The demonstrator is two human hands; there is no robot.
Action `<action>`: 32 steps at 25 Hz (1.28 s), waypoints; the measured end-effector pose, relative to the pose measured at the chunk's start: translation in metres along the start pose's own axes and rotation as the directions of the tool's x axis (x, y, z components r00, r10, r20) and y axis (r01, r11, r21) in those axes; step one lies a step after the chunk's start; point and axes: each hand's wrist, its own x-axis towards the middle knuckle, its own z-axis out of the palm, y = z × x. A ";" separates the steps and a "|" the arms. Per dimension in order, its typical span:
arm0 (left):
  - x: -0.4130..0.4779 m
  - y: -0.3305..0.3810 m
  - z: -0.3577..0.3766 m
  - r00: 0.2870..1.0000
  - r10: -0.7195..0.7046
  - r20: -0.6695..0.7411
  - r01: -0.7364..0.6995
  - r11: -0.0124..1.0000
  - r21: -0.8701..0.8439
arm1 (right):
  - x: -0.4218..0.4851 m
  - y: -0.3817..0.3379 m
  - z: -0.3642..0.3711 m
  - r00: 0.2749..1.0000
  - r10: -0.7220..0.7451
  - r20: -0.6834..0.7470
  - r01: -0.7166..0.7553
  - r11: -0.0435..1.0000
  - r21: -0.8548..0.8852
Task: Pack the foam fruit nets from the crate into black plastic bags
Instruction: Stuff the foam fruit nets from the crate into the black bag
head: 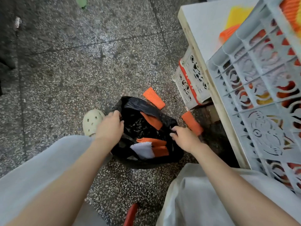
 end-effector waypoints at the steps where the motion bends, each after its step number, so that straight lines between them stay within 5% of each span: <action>1: 0.007 0.005 0.005 0.996 0.075 -0.039 -0.072 0.994 0.080 | 0.005 0.001 0.000 1.000 0.015 0.019 -0.015 0.999 -0.029; 4: 0.038 0.027 0.016 0.933 0.330 -0.147 -0.319 0.943 0.092 | 0.020 -0.004 -0.008 0.999 -0.016 0.046 0.025 0.979 -0.203; 6: 0.068 0.043 0.026 0.900 0.433 -0.054 -0.429 0.900 0.071 | 0.033 -0.011 -0.016 0.982 0.003 0.190 0.076 0.912 -0.403; 8: 0.095 0.054 0.045 0.888 0.441 0.131 -0.454 0.886 0.097 | 0.048 -0.016 -0.022 0.983 0.055 0.176 0.037 0.877 -0.479; 11: 0.121 0.056 0.079 0.855 0.351 0.382 -0.422 0.899 0.120 | 0.088 -0.012 -0.025 0.957 -0.014 -0.290 -0.030 0.989 -0.146; 13: 0.126 0.051 0.096 0.838 0.333 0.433 -0.419 0.900 0.119 | 0.123 -0.005 -0.020 0.904 -0.036 -0.425 0.043 0.999 0.007; 21: 0.129 0.026 0.133 0.836 0.284 0.470 -0.317 0.948 -0.009 | 0.242 0.018 0.026 0.992 0.113 -0.062 -0.100 0.979 0.179; 28: 0.134 0.030 0.149 0.849 0.239 0.471 -0.217 0.971 -0.102 | 0.261 0.022 0.048 0.970 0.162 -0.181 -0.140 0.982 0.127; 30: 0.137 0.033 0.147 0.887 0.179 0.425 -0.043 0.950 -0.308 | 0.246 0.015 0.041 0.945 0.196 -0.260 -0.110 0.944 0.312; 32: 0.137 0.047 0.135 0.940 0.052 0.337 0.186 0.751 -0.634 | 0.219 0.006 0.032 0.909 0.203 -0.364 0.006 0.867 0.498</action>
